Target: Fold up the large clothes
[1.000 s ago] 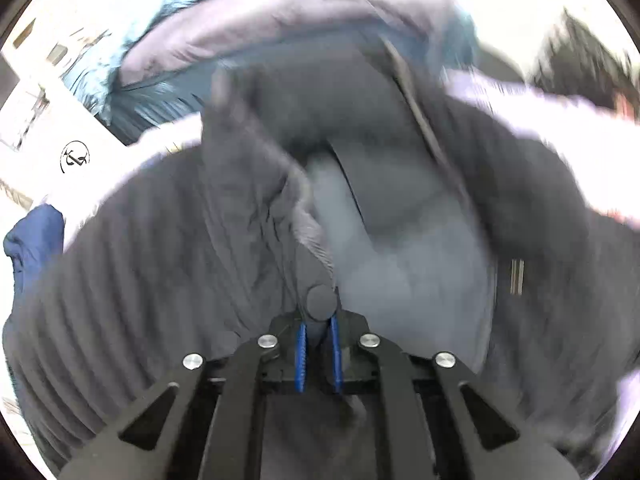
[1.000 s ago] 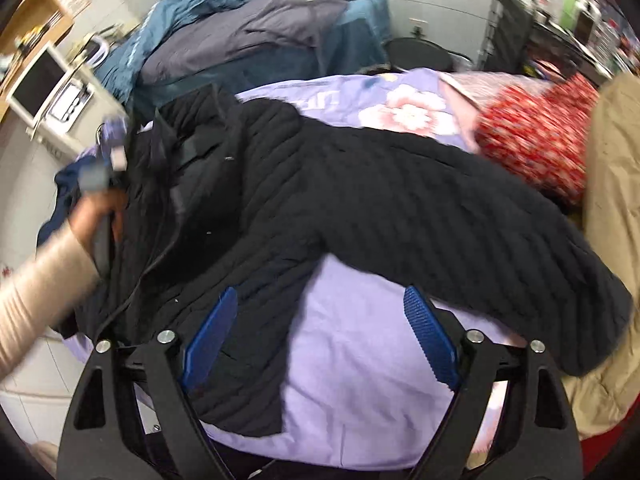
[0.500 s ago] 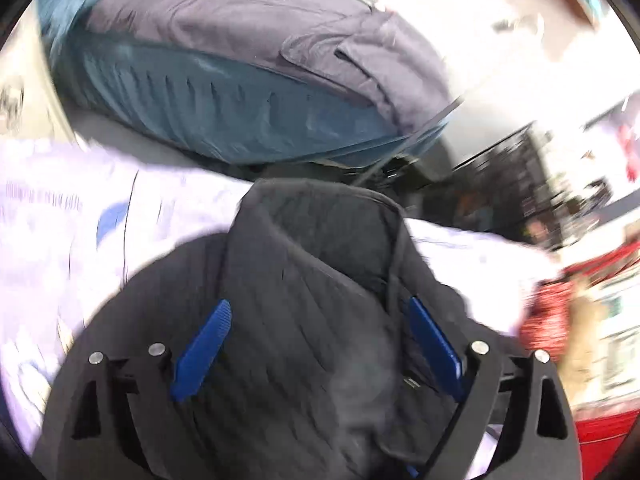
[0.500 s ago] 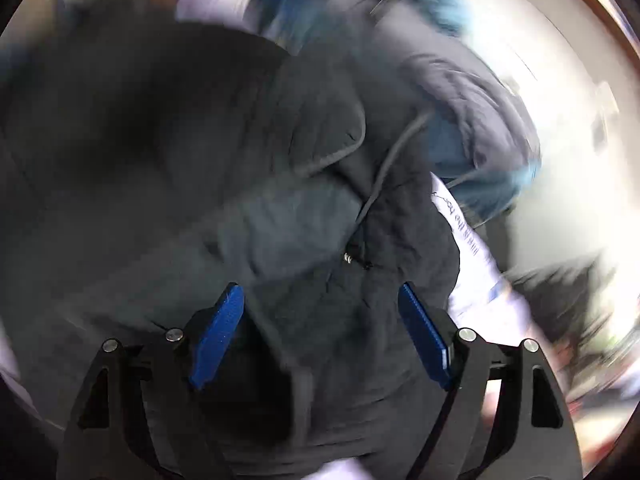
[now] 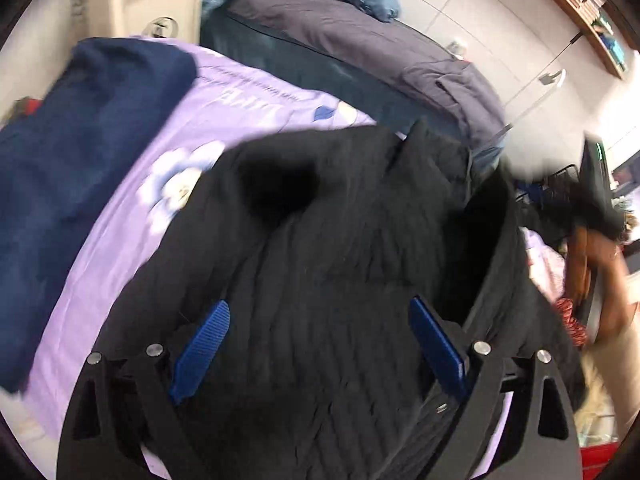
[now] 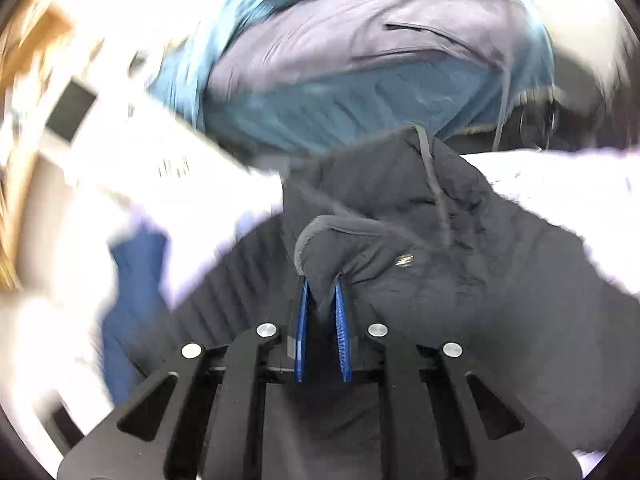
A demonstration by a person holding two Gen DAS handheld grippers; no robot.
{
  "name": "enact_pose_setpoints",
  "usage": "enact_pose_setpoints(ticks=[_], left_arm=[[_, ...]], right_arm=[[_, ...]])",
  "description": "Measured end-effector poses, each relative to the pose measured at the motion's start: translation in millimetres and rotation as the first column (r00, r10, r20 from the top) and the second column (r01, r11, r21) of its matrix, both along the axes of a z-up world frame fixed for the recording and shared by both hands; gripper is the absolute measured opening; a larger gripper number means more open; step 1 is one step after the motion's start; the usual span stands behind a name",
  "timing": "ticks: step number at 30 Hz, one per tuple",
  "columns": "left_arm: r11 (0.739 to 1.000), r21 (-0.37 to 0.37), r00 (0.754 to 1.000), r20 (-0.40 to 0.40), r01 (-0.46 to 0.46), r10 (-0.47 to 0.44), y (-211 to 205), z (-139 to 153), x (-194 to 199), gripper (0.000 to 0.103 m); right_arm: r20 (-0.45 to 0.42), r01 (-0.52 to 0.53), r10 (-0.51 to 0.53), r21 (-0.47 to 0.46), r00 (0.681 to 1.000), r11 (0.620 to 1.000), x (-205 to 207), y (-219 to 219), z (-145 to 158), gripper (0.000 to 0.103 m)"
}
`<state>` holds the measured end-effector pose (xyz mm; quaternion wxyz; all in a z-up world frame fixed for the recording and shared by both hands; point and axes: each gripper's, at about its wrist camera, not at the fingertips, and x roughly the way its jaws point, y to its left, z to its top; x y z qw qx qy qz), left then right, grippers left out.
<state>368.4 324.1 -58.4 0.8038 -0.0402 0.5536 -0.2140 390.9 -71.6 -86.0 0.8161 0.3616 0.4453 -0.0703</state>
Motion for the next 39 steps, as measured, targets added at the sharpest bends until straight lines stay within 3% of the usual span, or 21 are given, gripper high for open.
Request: enact_pose_setpoints(ticks=[2, 4, 5, 6, 9, 11, 13, 16, 18, 20, 23, 25, 27, 30, 32, 34, 36, 37, 39], left_arm=[[1.000, 0.001, 1.000, 0.026, -0.007, 0.007, -3.9, -5.0, -20.3, 0.089], [1.000, 0.008, 1.000, 0.012, 0.017, -0.017, -12.6, -11.7, -40.3, 0.089], [0.999, 0.012, 0.999, -0.001, 0.036, -0.036, -19.9, -15.3, -48.3, 0.089], [0.999, 0.015, 0.999, -0.008, 0.049, -0.049, -25.2, -17.4, -55.5, 0.089], [0.997, 0.045, 0.998, 0.030, 0.056, -0.058, -30.9, -16.9, -77.4, 0.089], [0.996, 0.063, 0.997, 0.056, 0.056, -0.059, -31.5, -16.6, -84.3, 0.089], [0.992, 0.102, 0.993, 0.086, 0.070, -0.079, -29.3, -21.1, -93.9, 0.089], [0.977, 0.176, 0.987, 0.082, 0.122, -0.138, -32.5, -37.6, -105.0, 0.089], [0.967, 0.195, 0.982, 0.069, 0.161, -0.178, -34.2, -48.1, -110.8, 0.089], [0.953, 0.211, 0.972, 0.046, 0.217, -0.232, -45.0, -61.6, -117.0, 0.089], [0.925, 0.232, 0.946, 0.045, 0.302, -0.320, -65.3, -72.3, -128.4, 0.089], [0.896, 0.260, 0.921, 0.055, 0.361, -0.386, -85.2, -78.9, -138.8, 0.089], [0.866, 0.287, 0.897, 0.049, 0.409, -0.440, -102.2, -86.3, -144.6, 0.089], [0.797, 0.390, 0.857, 0.039, 0.460, -0.514, -130.2, -104.5, -159.0, 0.088], [0.748, 0.480, 0.848, 0.014, 0.459, -0.529, -136.8, -123.0, -163.6, 0.074], [0.717, 0.522, 0.841, 0.000, 0.462, -0.541, -134.6, -135.1, -164.6, 0.060], [0.728, 0.513, 0.844, 0.012, 0.456, -0.536, -127.5, -135.5, -162.2, 0.051], [0.741, 0.502, 0.854, 0.010, 0.446, -0.520, -122.7, -133.1, -158.3, 0.033], [0.753, 0.525, 0.877, 0.025, 0.397, -0.480, -109.8, -126.8, -147.4, 0.012]], right_arm=[[-0.057, 0.045, -0.044, 0.013, 0.997, 0.999, 20.0, -4.2, -25.0, 0.019], [-0.158, 0.056, -0.052, 0.025, 0.986, 0.998, 33.7, -3.2, -68.0, 0.033], [-0.199, 0.055, -0.050, 0.019, 0.979, 0.998, 38.1, 0.7, -84.7, 0.047], [-0.228, 0.047, -0.044, 0.009, 0.973, 0.999, 38.7, 5.8, -96.9, 0.053], [-0.191, 0.031, -0.040, -0.047, 0.981, 0.998, 23.1, 18.4, -92.7, 0.054], [-0.108, -0.012, 0.001, -0.096, 0.994, 0.995, -2.9, 29.2, -69.4, 0.059], [-0.057, -0.099, 0.089, -0.217, 0.994, 0.971, -49.6, 54.9, -42.2, 0.069], [-0.069, -0.244, 0.234, -0.309, 0.970, 0.919, -126.7, 98.3, -34.7, 0.071], [-0.154, -0.390, 0.358, -0.381, 0.921, 0.838, -183.8, 135.5, -51.6, 0.074], [-0.283, -0.458, 0.366, -0.429, 0.887, 0.779, -226.6, 158.1, -86.5, 0.074], [-0.442, -0.474, 0.294, -0.380, 0.848, 0.794, -270.8, 162.6, -143.3, 0.074], [-0.405, -0.419, 0.262, -0.371, 0.876, 0.828, -287.3, 158.7, -139.4, 0.073], [-0.378, -0.405, 0.257, -0.390, 0.889, 0.827, -292.4, 154.9, -126.8, 0.074], [-0.326, -0.335, 0.204, -0.421, 0.923, 0.843, -299.8, 140.9, -103.0, 0.072], [-0.228, -0.260, 0.190, -0.334, 0.955, 0.906, -304.1, 123.0, -86.8, 0.072], [-0.176, -0.226, 0.180, -0.293, 0.968, 0.929, -303.4, 109.1, -75.0, 0.072], [-0.155, -0.220, 0.184, -0.264, 0.971, 0.939, -299.2, 104.4, -66.6, 0.072], [-0.125, -0.228, 0.205, -0.213, 0.971, 0.950, -287.7, 95.7, -62.9, 0.072], [-0.074, -0.242, 0.233, -0.151, 0.970, 0.959, -264.6, 82.3, -55.9, 0.072]])
